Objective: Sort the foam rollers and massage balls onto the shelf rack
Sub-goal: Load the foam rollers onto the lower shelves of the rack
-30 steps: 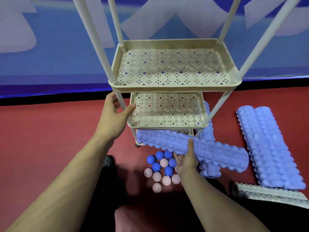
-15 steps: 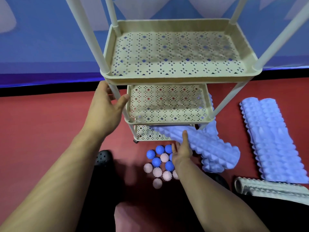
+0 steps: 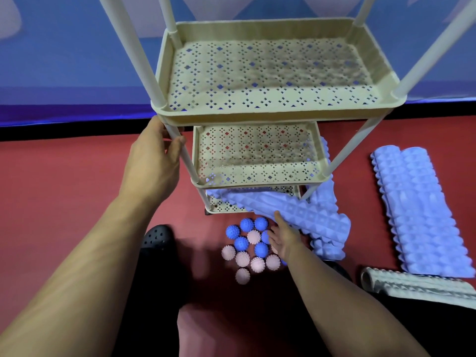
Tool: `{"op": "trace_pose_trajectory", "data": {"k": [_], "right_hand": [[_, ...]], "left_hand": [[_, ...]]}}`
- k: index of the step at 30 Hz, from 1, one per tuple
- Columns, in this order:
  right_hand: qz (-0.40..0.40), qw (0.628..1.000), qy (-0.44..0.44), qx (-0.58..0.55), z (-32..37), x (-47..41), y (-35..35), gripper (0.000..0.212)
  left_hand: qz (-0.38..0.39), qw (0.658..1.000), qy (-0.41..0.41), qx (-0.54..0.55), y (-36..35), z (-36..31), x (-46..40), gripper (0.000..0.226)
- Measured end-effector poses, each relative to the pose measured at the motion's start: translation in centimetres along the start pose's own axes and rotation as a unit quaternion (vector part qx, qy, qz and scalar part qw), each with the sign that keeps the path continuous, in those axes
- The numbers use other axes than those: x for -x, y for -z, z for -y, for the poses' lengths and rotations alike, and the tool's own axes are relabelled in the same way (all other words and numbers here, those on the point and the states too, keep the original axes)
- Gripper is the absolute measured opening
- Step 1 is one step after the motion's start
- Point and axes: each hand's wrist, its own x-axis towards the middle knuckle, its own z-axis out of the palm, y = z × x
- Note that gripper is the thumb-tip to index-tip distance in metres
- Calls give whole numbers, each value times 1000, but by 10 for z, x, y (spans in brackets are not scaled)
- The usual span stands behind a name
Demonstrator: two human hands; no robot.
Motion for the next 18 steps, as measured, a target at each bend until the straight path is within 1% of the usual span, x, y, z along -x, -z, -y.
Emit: {"op": "trace_pose_trajectory", "data": {"k": [1,2,3,4,5,6,7,8,9,10,11,12,13,14,15,16,18], "right_hand": [[-27,999,19,40,-2,1,7,51],[-78,989,54,112,-3,3,16,55],[-140,963,106,206,-3,7,27,56],[-205,920,172,288,0,16,38,55],[-265,870,245,336,4,23,50,51],[-309,830,313,344,10,30,62,50],[-340,799,358,343,17,32,75,54],[-361,782,374,344,25,34,85,63],[-376,784,359,339,31,27,97,76],[-381,806,320,320,38,24,104,89],[-367,849,258,279,44,21,109,98],[-343,893,195,218,48,20,112,102],[-307,929,141,150,50,21,114,101],[-268,954,102,86,49,22,116,98],[-233,968,83,37,48,23,116,93],[-211,974,78,4,48,24,116,88],[-190,977,92,-34,46,24,115,80]], "left_hand": [[-1,1000,-3,-4,0,0,0,10],[-2,1000,-5,-7,0,0,0,10],[-3,1000,-5,-9,1,0,0,10],[-2,1000,-5,-9,1,0,0,9],[-1,1000,-5,-9,1,0,0,10],[0,1000,-4,-9,1,0,1,10],[1,1000,-3,-9,1,-1,1,10],[0,1000,-4,-7,1,-1,1,10],[0,1000,-4,-7,1,-1,2,10],[-1,1000,-3,-8,1,-2,2,10],[-1,1000,-3,-9,1,-2,2,10],[-2,1000,-2,-8,1,-3,2,10],[-3,1000,-1,-7,1,-3,2,11],[-4,1000,1,-4,0,-4,2,12],[-6,1000,2,0,0,-5,2,12],[-7,1000,4,5,-1,-5,1,13],[-7,1000,11,15,-3,-6,1,13]]}}
